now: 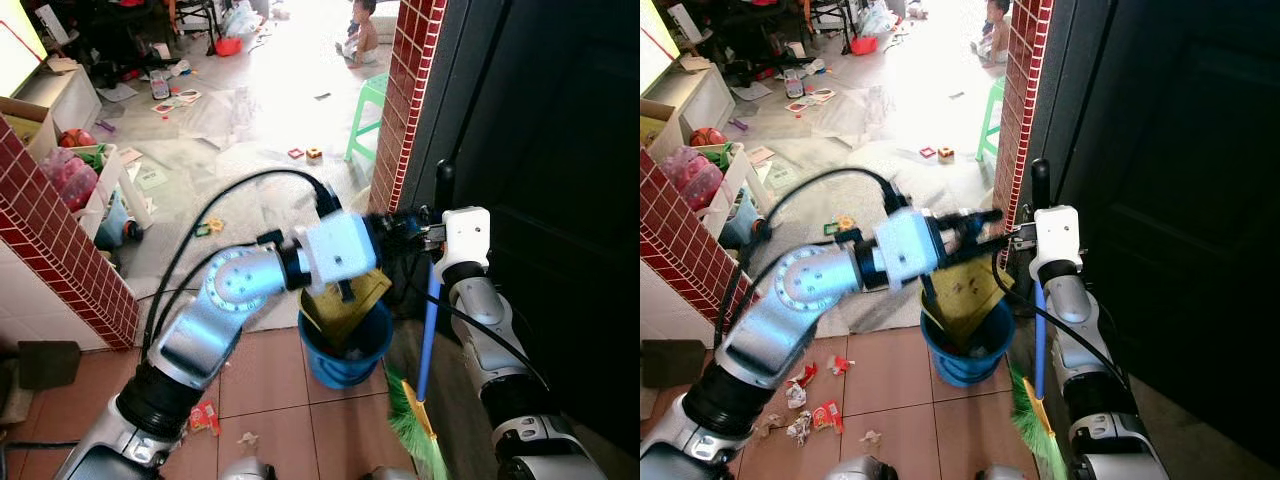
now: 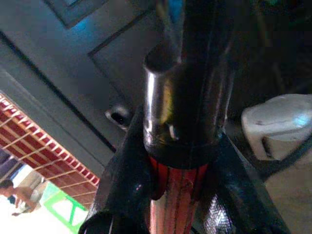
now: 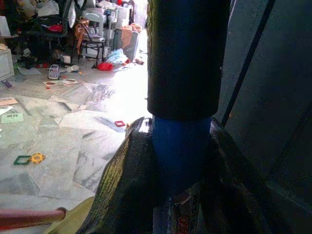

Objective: Sweep floor

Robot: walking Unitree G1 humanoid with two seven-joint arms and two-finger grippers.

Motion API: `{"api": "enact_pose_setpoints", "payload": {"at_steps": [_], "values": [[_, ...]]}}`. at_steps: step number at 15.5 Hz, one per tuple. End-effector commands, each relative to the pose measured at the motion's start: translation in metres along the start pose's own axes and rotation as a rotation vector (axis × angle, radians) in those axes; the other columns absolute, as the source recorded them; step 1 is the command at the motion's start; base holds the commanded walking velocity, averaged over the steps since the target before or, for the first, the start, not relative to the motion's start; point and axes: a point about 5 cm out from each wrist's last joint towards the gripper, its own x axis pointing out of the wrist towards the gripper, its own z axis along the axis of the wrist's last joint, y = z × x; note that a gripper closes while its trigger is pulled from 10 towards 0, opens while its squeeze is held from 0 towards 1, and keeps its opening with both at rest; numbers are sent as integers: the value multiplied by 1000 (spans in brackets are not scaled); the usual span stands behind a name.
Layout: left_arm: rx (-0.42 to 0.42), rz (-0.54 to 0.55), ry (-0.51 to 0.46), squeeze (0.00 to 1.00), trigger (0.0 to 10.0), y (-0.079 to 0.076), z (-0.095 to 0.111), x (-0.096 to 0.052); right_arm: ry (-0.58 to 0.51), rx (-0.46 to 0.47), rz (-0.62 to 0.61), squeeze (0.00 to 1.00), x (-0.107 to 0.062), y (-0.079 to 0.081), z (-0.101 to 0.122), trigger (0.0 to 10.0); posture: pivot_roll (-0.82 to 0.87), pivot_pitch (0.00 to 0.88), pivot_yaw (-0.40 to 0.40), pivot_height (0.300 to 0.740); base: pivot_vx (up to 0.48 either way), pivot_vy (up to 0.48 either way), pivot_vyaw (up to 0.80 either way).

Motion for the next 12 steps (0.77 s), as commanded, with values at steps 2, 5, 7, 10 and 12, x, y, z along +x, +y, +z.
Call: {"api": "enact_pose_setpoints", "payload": {"at_steps": [2,5,7,10,12], "values": [[68,68,-91,0,10000,26,31,-3,-55,-8,-1,0,7,0,12,10000,-98,0,22,740,0,0,0],[61,258,-157,0,10000,71,52,-23,-54,-7,2,0,10,2,12,10000,-86,0,18,740,0,0,0],[21,346,-132,0,10000,90,47,-41,-52,-7,5,0,11,3,12,10000,-77,0,15,740,0,0,0],[231,843,-87,0,10000,138,50,-90,-47,-9,24,0,12,6,10,10000,-70,0,10,740,0,0,0],[263,1016,46,0,10000,142,31,-117,-30,-19,46,0,12,6,7,10000,-69,0,9,740,0,0,0]]}}
